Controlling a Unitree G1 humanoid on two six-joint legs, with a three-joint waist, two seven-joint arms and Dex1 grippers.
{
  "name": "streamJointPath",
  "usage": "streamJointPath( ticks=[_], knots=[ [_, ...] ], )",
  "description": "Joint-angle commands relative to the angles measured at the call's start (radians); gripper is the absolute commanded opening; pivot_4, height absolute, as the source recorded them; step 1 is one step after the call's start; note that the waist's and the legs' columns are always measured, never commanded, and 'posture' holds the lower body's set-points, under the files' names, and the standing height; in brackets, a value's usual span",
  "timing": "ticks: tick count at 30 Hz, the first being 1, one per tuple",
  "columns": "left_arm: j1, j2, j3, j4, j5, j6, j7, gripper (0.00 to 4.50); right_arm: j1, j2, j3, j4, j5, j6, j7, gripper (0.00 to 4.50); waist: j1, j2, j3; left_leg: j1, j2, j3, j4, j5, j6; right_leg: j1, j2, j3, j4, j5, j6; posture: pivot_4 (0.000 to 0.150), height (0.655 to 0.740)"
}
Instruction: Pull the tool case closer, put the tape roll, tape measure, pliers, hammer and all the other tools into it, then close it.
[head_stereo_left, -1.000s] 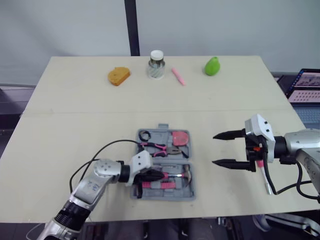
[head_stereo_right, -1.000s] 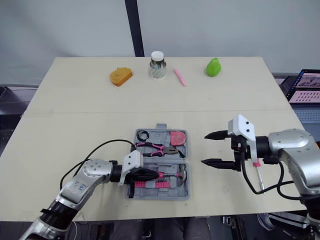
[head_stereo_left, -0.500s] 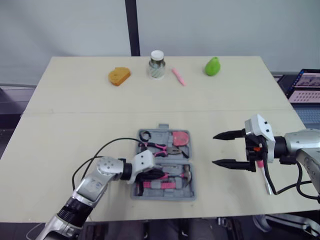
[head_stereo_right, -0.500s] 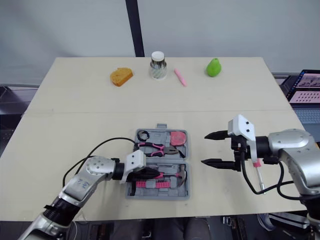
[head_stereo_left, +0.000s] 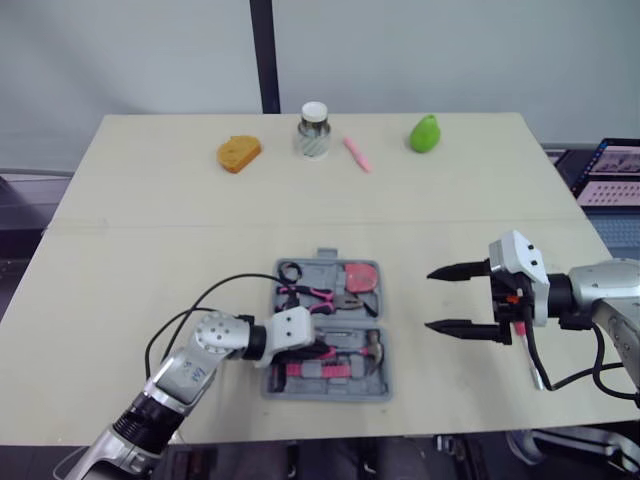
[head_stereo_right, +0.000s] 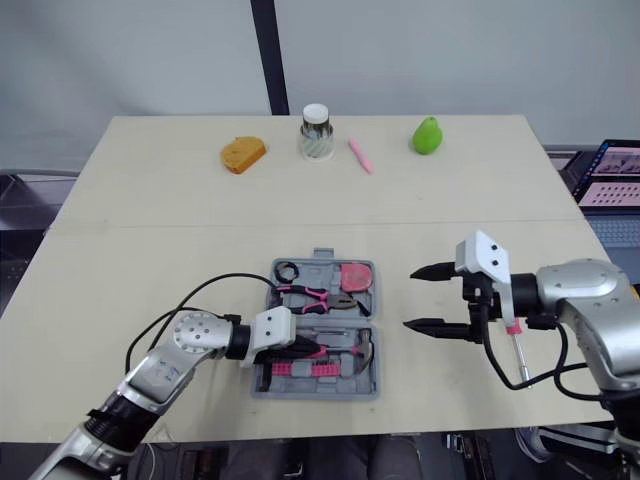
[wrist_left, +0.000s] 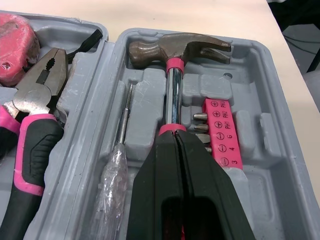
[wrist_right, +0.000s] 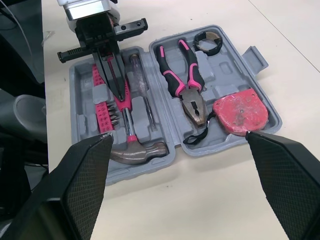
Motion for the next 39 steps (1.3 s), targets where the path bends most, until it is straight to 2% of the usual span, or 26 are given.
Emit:
streamJointPath(
  ticks=[1,11,23,27,31,34,37,39],
  knots=[
    [0.053,0.026,-0.082,0.057,0.084,0.029,-0.008,0.07,-0.007,-0.013,-0.012,-0.02,-0.004,-0.02,0.003,4.5,0.0,0.0,0.0,0.0,0.0,0.0,0.0,0.0,0.0,0.0,0.0,0.0,0.0,0.0,0.0,0.15,0.74],
    [0.046,0.026,-0.111,0.072,0.131,0.025,-0.014,0.07,-0.005,-0.013,-0.01,-0.019,-0.015,-0.027,0.004,4.5,0.0,0.008,-0.014,0.001,0.0,0.0,-0.001,0.0,0.001,0.001,0.0,0.0,-0.002,0.0,0.001,0.15,0.74],
    [0.053,0.024,-0.113,0.069,0.125,0.034,-0.008,0.07,-0.001,-0.012,-0.015,-0.018,-0.017,-0.03,0.005,4.5,-0.002,0.009,-0.016,0.002,0.0,0.0,-0.002,-0.001,0.001,0.001,0.0,0.0,-0.002,0.0,0.0,0.15,0.74],
    [0.041,0.006,-0.073,0.063,0.085,0.059,0.001,0.07,0.003,-0.009,-0.019,-0.018,-0.012,-0.026,0.003,4.5,-0.001,0.009,-0.016,0.002,0.0,0.0,-0.002,-0.001,0.001,0.001,0.0,0.0,-0.002,0.0,0.0,0.15,0.74],
    [0.04,-0.024,0.1,-0.046,-0.121,0.181,-0.012,0.07,0.012,0.004,-0.044,-0.008,0.015,-0.004,-0.011,4.5,-0.002,0.008,-0.015,0.001,0.0,0.0,-0.002,-0.001,0.001,0.001,0.0,0.0,-0.002,0.0,0.0,0.15,0.74],
    [0.033,-0.028,0.202,-0.118,-0.23,0.272,-0.001,0.07,0.016,0.009,-0.064,0.003,0.035,0.011,-0.02,4.5,-0.003,0.008,-0.013,0.0,0.001,0.0,-0.002,-0.001,0.001,0.0,0.0,0.0,-0.002,0.0,0.0,0.15,0.74],
    [0.042,0.022,0.442,-0.233,-0.402,0.4,0.024,0.87,0.041,0.02,-0.132,0.063,0.058,0.039,-0.061,4.5,-0.003,0.007,-0.012,-0.001,0.001,0.0,-0.002,-0.001,0.001,0.0,0.0,0.0,-0.002,0.0,0.001,0.15,0.74],
    [0.073,0.069,0.545,-0.269,-0.443,0.439,0.038,1.81,0.065,0.028,-0.167,0.117,0.047,0.037,-0.091,4.5,-0.003,0.007,-0.012,-0.001,0.001,0.0,-0.002,-0.001,0.001,0.0,0.0,0.0,-0.003,0.0,0.001,0.15,0.74]
  ],
)
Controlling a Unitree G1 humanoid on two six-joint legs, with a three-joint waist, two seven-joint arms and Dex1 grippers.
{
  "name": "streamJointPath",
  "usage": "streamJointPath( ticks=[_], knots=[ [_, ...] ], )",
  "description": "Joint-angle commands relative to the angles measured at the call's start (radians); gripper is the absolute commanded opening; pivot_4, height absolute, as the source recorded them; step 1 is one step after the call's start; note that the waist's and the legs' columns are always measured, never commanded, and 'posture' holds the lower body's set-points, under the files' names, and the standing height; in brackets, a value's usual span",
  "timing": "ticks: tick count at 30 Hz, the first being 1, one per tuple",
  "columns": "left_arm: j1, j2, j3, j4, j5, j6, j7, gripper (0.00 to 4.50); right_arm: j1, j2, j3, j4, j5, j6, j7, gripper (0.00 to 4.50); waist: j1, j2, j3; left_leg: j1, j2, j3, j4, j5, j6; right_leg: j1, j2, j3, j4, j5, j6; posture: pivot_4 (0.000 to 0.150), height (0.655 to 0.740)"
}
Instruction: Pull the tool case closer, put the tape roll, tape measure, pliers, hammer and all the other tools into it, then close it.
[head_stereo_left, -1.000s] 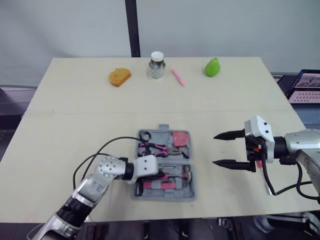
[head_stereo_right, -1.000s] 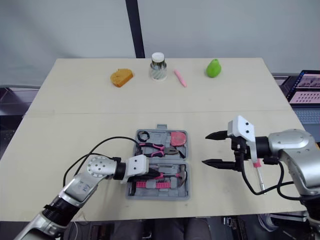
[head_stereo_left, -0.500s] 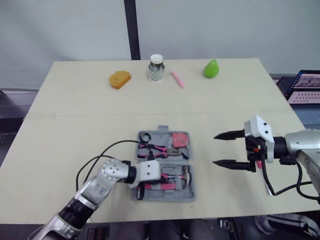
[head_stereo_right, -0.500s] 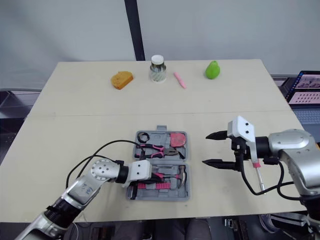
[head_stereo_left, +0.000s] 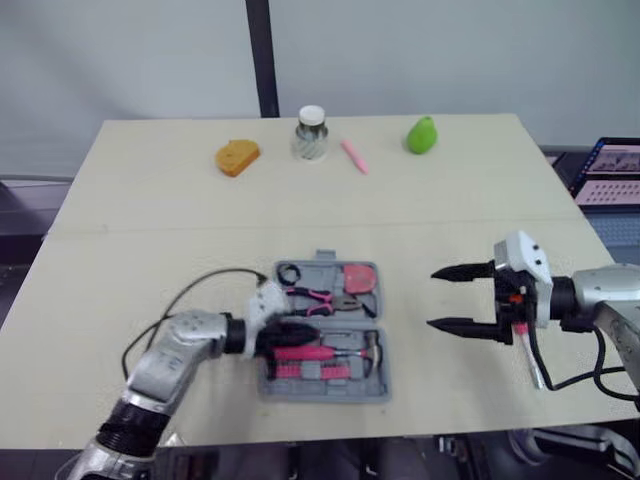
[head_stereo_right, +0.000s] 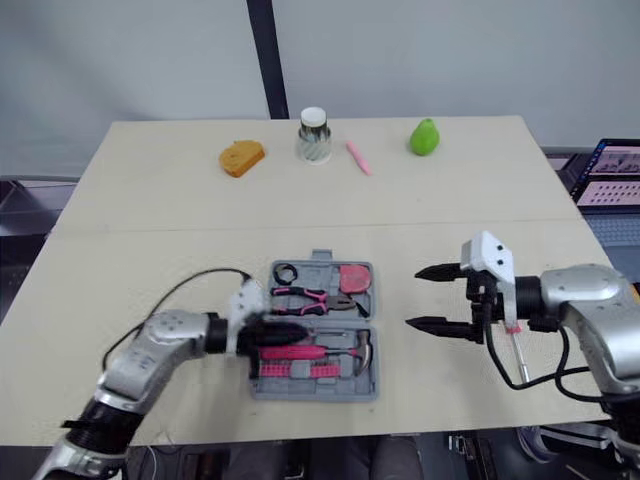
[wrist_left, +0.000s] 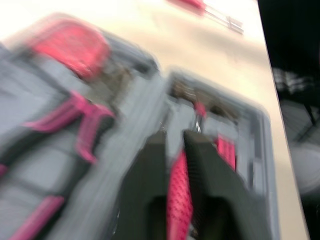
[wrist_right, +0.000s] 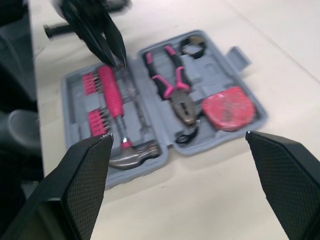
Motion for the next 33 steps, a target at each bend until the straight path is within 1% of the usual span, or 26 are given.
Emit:
streamJointPath(
  ticks=[1,3,5,6,10,14,17,21,26,30,33],
  knots=[
    [0.063,0.089,0.219,-0.092,-0.098,0.069,0.022,2.34,0.042,0.017,-0.108,0.098,0.006,0.004,-0.065,4.5,0.0,0.0,0.0,0.0,0.0,0.0,0.0,0.0,0.0,0.0,0.0,0.0,0.0,0.0,0.0,0.15,0.74],
    [0.141,0.15,0.342,-0.091,-0.101,0.066,0.026,3.32,0.079,0.026,-0.155,0.186,-0.011,-0.019,-0.089,4.5,0.0,0.0,0.0,0.001,-0.001,0.001,-0.001,0.0,0.0,0.0,0.0,0.0,-0.001,0.0,0.0,0.15,0.74],
    [0.228,0.186,0.455,-0.076,-0.099,0.055,0.03,4.36,0.11,0.027,-0.194,0.281,-0.034,-0.059,-0.099,4.5,-0.001,0.001,0.0,0.001,-0.001,0.002,-0.002,0.0,0.0,0.0,0.0,0.0,-0.002,0.0,0.0,0.15,0.74],
    [0.282,0.204,0.511,-0.06,-0.084,0.036,0.025,4.44,0.125,0.024,-0.211,0.325,-0.045,-0.078,-0.104,4.5,-0.002,0.001,0.0,0.001,-0.001,0.002,-0.002,0.0,0.0,0.0,0.0,0.001,-0.002,0.0,0.001,0.15,0.74],
    [0.47,0.22,0.7,0.012,-0.052,-0.04,0.008,4.44,0.156,0.007,-0.267,0.485,-0.083,-0.152,-0.117,4.5,-0.005,0.001,0.0,0.001,-0.001,0.004,-0.004,0.0,0.0,-0.001,0.001,0.002,-0.003,0.0,0.001,0.15,0.74],
    [0.575,0.202,0.832,0.116,-0.043,-0.129,0.021,4.44,0.143,-0.035,-0.273,0.714,-0.165,-0.289,-0.119,4.5,-0.011,0.001,0.001,0.002,0.0,0.004,-0.006,0.0,0.0,-0.002,0.0,0.002,-0.006,0.0,0.001,0.15,0.74],
    [0.623,0.204,0.875,0.231,-0.026,-0.217,0.005,4.44,0.098,-0.064,-0.263,0.874,-0.2,-0.361,-0.107,4.5,-0.016,0.002,0.001,0.002,-0.001,0.005,-0.007,-0.001,-0.001,-0.002,0.0,0.002,-0.009,0.0,0.001,0.15,0.74],
    [0.634,0.206,0.896,0.3,-0.027,-0.269,0.022,4.44,0.039,-0.092,-0.238,1.006,-0.235,-0.428,-0.085,4.5,-0.029,0.003,0.001,0.002,0.0,0.004,-0.008,-0.001,-0.002,-0.003,-0.001,0.002,-0.009,0.0,0.0,0.15,0.74],
    [0.643,0.201,0.86,0.345,-0.016,-0.322,0.035,4.44,0.003,-0.086,-0.221,1.047,-0.258,-0.455,-0.069,4.5,-0.039,0.003,0.002,0.002,0.001,0.005,-0.009,-0.002,-0.003,-0.003,0.0,0.002,-0.009,0.0,0.0,0.15,0.74],
    [0.612,0.206,0.807,0.336,-0.02,-0.333,0.044,4.44,0.03,-0.062,-0.231,0.982,-0.238,-0.414,-0.068,4.5,-0.04,0.004,0.002,0.002,0.001,0.005,-0.009,-0.002,-0.003,-0.003,-0.001,0.002,-0.009,0.0,0.0,0.15,0.74],
    [0.58,0.213,0.748,0.303,-0.023,-0.332,0.037,4.44,0.07,-0.028,-0.253,0.891,-0.206,-0.357,-0.095,4.5,-0.038,0.004,0.002,0.002,0.001,0.005,-0.009,-0.002,-0.003,-0.003,-0.001,0.002,-0.009,0.0,0.0,0.15,0.74]
  ],
)
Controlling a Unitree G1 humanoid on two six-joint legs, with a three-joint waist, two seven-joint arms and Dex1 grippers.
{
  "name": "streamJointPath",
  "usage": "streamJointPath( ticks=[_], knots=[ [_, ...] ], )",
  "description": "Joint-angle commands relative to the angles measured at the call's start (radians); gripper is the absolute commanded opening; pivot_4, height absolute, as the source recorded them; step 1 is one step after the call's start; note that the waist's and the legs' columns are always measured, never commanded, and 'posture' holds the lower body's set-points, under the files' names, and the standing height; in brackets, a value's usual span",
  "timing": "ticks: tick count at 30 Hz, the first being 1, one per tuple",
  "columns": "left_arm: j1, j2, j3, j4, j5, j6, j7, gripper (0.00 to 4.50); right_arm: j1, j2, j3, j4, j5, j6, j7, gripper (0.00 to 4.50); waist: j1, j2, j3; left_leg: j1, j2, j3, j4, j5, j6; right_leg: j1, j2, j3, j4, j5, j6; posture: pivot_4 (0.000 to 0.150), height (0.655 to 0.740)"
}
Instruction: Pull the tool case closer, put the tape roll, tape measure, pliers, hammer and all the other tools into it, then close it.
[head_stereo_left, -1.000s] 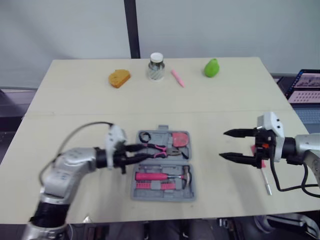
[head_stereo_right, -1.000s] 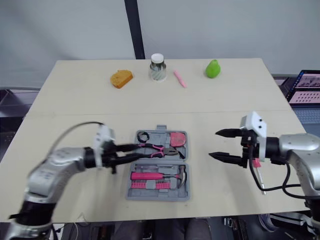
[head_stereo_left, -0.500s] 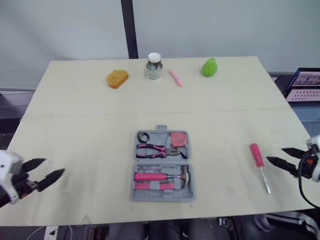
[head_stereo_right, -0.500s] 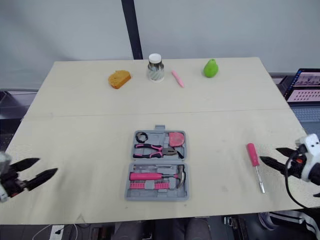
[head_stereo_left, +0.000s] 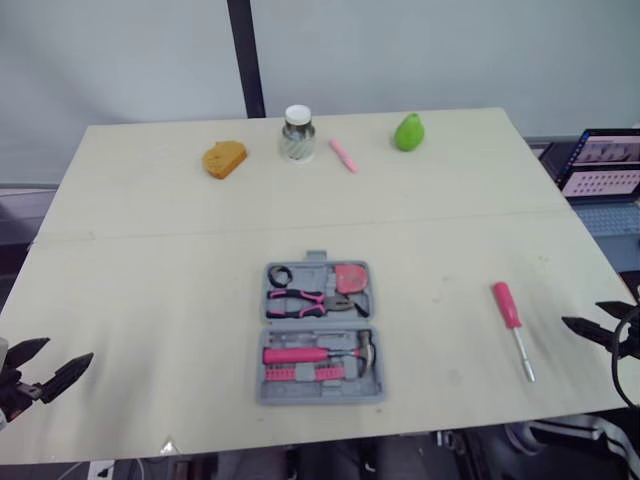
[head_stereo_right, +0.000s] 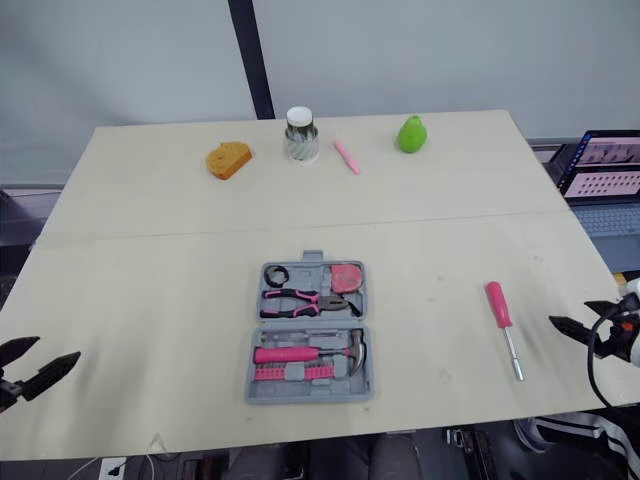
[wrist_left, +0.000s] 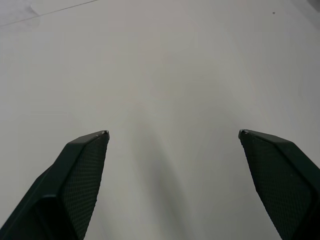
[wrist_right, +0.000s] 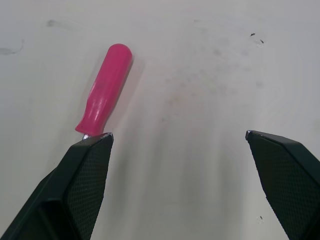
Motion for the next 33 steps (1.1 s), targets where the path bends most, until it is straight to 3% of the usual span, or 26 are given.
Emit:
streamJointPath(
  ticks=[1,10,14,17,26,33],
  knots=[
    [-0.029,0.011,-0.052,-0.059,-0.005,-0.009,-0.007,4.44,0.045,0.036,-0.039,-0.127,0.051,0.068,-0.033,4.5,0.001,0.0,0.0,0.0,0.0,0.0,0.0,0.0,0.0,0.0,0.0,0.0,0.0,0.0,0.0,0.15,0.74],
    [-0.189,0.03,-0.366,-0.373,-0.03,0.074,-0.041,4.44,0.212,0.147,-0.106,-0.522,0.078,0.204,-0.253,4.5,0.017,0.004,0.0,0.0,-0.001,0.0,0.0,0.0,0.0,0.001,-0.001,0.001,0.004,0.001,0.001,0.15,0.74],
    [-0.28,0.011,-0.486,-0.458,-0.051,0.103,-0.047,4.44,0.238,0.166,-0.106,-0.58,0.078,0.259,-0.301,4.5,0.018,0.005,0.0,0.0,-0.001,0.0,0.0,0.001,0.0,0.001,0.0,0.001,0.005,0.001,0.001,0.15,0.74],
    [-0.374,-0.041,-0.656,-0.542,-0.041,0.091,-0.055,4.44,0.252,0.209,-0.09,-0.616,0.079,0.284,-0.342,4.5,0.018,0.005,0.0,0.0,-0.002,0.0,0.0,0.002,0.001,0.001,0.001,0.0,0.005,0.001,0.001,0.15,0.74],
    [-0.536,-0.209,-0.96,-0.53,0.073,0.008,-0.029,4.44,0.264,0.286,-0.031,-0.682,0.03,0.294,-0.423,4.5,0.019,0.006,0.0,0.001,-0.003,0.001,0.0,0.004,0.002,0.002,0.001,0.002,0.004,0.001,0.002,0.15,0.74],
    [-0.608,-0.306,-1.053,-0.472,0.135,-0.036,-0.001,4.44,0.229,0.306,0.006,-0.628,-0.021,0.27,-0.482,4.5,0.022,0.006,0.0,0.0,-0.003,0.001,0.0,0.005,0.003,0.002,0.001,0.001,0.004,0.002,0.003,0.15,0.74]
  ],
)
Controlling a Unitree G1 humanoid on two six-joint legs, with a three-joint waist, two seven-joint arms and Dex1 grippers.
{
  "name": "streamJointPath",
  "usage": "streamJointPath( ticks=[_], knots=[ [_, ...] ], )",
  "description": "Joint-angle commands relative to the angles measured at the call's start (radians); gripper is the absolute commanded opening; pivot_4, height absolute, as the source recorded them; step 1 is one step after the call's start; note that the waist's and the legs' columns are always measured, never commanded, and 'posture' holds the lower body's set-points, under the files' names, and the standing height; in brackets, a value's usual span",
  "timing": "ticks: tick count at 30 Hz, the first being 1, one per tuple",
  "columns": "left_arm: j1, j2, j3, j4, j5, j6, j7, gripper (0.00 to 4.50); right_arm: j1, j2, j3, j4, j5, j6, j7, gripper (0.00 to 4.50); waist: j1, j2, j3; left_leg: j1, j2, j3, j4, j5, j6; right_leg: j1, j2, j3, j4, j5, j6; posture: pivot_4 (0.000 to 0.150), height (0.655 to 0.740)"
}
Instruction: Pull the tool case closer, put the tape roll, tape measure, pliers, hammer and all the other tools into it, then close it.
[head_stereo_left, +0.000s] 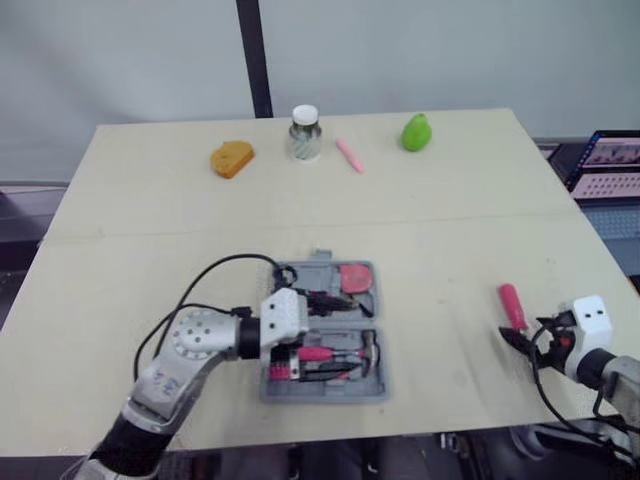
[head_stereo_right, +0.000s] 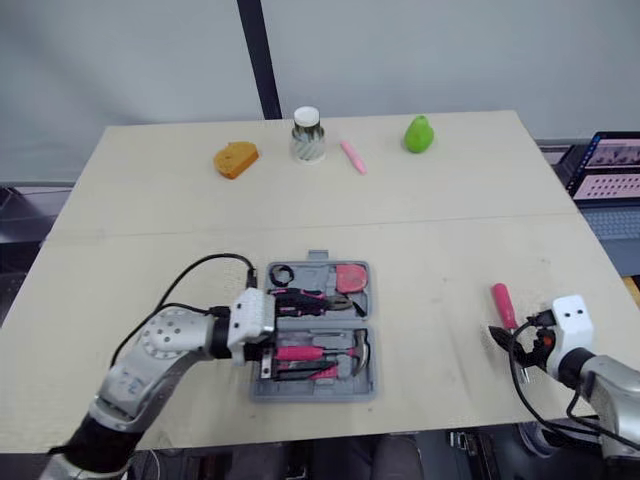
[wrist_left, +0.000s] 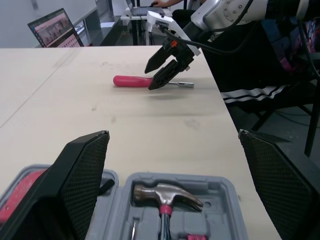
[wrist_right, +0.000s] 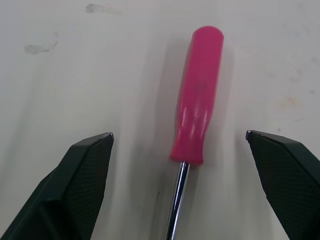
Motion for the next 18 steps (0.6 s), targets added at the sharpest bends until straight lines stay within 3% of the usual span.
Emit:
streamJointPath(
  ticks=[1,9,12,18],
  knots=[
    [-0.01,-0.022,-0.025,-0.005,0.019,-0.024,0.015,4.44,-0.008,0.011,0.005,0.018,-0.023,-0.023,-0.034,4.5,0.001,0.0,0.0,0.0,0.0,0.0,0.0,0.0,0.0,0.0,0.0,0.0,0.0,0.0,0.0,0.15,0.74],
    [-0.007,-0.039,-0.031,-0.012,0.028,-0.025,0.026,4.44,-0.017,0.033,0.02,0.046,-0.033,-0.033,-0.059,4.5,0.006,0.0,0.0,0.0,0.0,0.0,0.0,0.0,0.001,0.0,0.0,0.0,0.0,0.0,0.0,0.15,0.74],
    [-0.012,-0.044,-0.033,-0.009,0.032,-0.026,0.029,4.5,-0.016,0.042,0.015,0.047,-0.033,-0.034,-0.071,3.77,0.009,0.0,0.0,0.0,0.0,-0.001,0.0,0.0,0.001,0.0,0.0,0.0,0.0,0.0,0.0,0.15,0.74],
    [-0.02,-0.048,-0.036,-0.003,0.031,-0.027,0.032,4.5,-0.008,0.049,0.008,0.041,-0.035,-0.033,-0.079,0.72,0.019,0.0,0.0,0.0,0.0,-0.001,0.001,0.0,0.001,0.001,0.0,0.0,0.0,0.0,0.0,0.15,0.74]
  ],
)
